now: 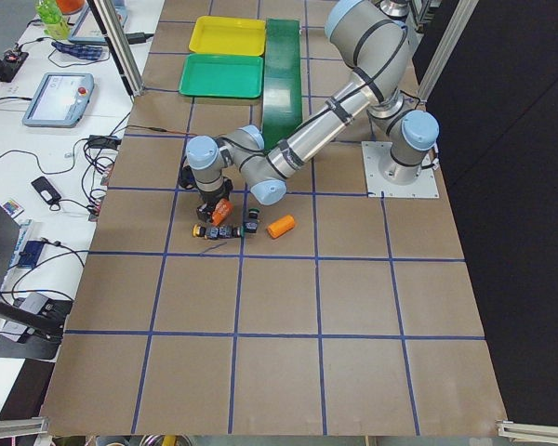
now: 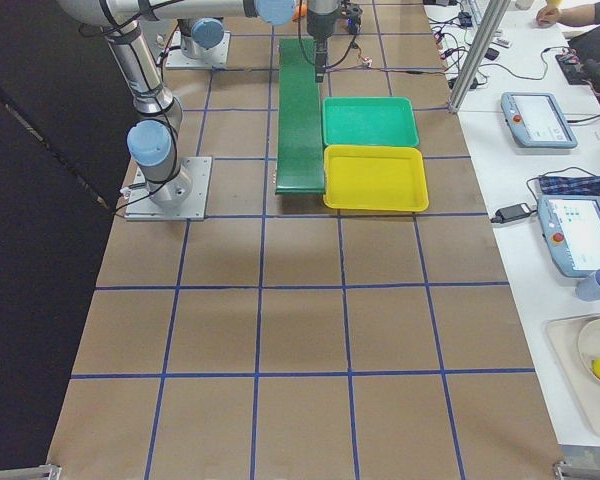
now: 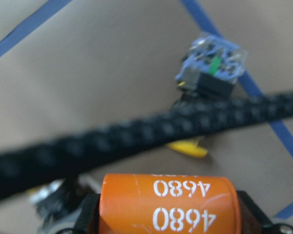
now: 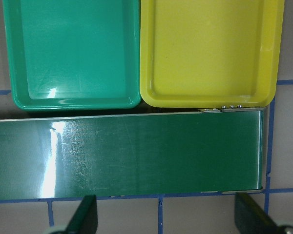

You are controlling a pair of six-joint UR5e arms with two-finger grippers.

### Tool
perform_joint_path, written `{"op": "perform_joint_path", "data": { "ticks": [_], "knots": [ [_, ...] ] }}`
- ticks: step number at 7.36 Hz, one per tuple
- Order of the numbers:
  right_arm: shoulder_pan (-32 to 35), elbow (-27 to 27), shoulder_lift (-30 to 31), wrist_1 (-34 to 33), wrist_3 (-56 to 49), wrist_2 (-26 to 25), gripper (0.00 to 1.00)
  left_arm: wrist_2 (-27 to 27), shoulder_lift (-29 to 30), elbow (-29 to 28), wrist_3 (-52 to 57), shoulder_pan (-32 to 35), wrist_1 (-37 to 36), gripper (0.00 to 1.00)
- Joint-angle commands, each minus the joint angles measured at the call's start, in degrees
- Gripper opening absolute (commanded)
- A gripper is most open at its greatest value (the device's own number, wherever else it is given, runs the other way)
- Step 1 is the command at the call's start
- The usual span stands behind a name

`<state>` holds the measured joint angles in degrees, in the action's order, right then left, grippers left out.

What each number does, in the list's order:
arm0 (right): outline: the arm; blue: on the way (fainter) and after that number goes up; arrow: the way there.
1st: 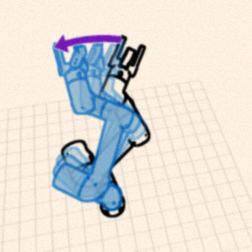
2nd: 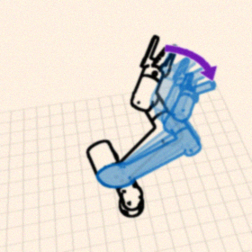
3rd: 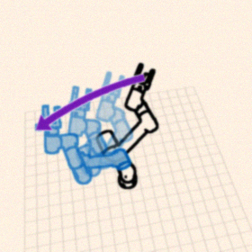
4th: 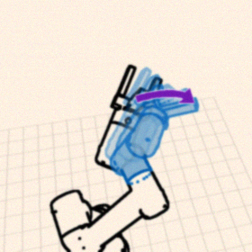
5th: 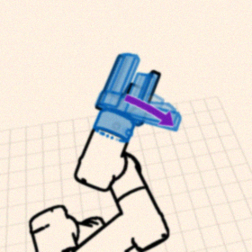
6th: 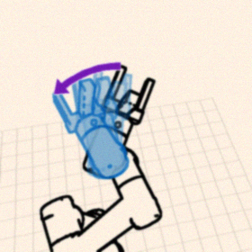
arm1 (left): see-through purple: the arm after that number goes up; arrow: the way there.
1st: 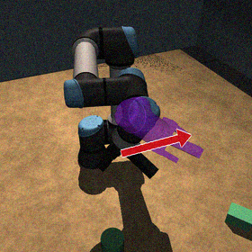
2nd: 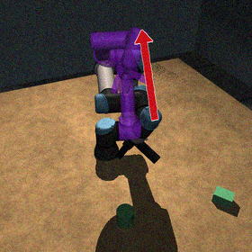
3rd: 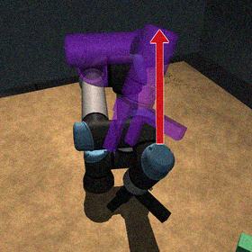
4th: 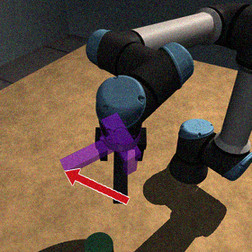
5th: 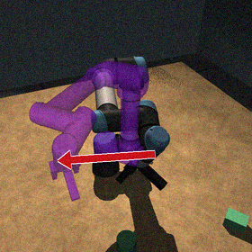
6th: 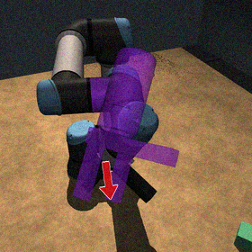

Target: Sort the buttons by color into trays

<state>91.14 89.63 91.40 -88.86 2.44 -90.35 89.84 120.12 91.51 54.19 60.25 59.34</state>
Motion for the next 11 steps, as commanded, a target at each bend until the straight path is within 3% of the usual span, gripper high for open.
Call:
{"op": "perform_joint_path", "data": {
  "ticks": [1,6,8,10,11],
  "knots": [
    [0.0,0.01,0.0,0.0,-0.07,-0.01,1.0,0.24,-7.58,4.44,-16.5,2.05,4.11,0.16],
    [0.0,0.63,0.09,0.09,-0.33,-2.55,1.0,-0.99,-23.76,20.43,-54.31,19.87,4.82,0.16],
    [0.0,0.72,0.0,0.35,-0.33,-2.64,1.0,-2.73,-28.52,26.75,-54.28,21.58,4.91,0.17],
    [0.0,0.72,0.0,0.61,-0.16,-5.27,1.0,-3.45,-28.54,29.51,-49.83,21.66,4.03,0.21],
    [0.0,0.72,0.09,0.7,-0.33,-5.37,1.0,-3.19,-28.27,29.6,-45.45,22.01,3.86,0.54]
  ]
}}
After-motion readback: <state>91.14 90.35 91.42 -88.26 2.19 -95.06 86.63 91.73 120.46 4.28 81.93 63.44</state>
